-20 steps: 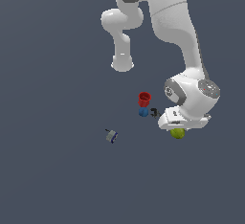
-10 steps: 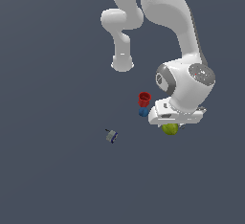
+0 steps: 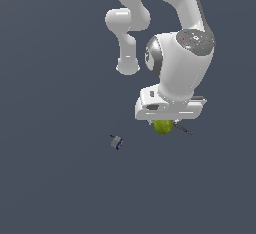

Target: Pick up a designated object from a clutter of objects.

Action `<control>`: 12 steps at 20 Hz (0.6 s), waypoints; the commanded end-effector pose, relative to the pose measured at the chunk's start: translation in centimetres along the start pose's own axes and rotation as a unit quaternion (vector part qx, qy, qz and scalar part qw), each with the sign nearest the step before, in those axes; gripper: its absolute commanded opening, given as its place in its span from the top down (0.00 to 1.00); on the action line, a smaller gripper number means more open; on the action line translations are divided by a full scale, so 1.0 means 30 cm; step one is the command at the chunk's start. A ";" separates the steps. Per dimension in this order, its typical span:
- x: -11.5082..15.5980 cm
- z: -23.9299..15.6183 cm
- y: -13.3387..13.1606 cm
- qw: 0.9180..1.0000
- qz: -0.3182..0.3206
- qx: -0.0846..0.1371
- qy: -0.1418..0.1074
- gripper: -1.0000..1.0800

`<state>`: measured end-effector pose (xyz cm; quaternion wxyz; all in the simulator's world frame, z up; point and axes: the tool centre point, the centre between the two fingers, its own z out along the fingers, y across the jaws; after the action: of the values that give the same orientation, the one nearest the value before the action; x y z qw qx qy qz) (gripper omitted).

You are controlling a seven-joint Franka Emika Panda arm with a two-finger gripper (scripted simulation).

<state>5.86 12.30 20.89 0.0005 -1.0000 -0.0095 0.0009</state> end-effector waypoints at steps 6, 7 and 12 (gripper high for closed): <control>0.039 -0.241 0.208 1.000 0.000 0.001 0.001 1.00; 0.045 -0.272 0.235 1.000 0.000 0.001 0.001 1.00; 0.071 -0.400 0.349 1.000 0.000 0.000 0.001 1.00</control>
<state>7.97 2.80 31.69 0.0009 -1.0000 -0.0091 0.0004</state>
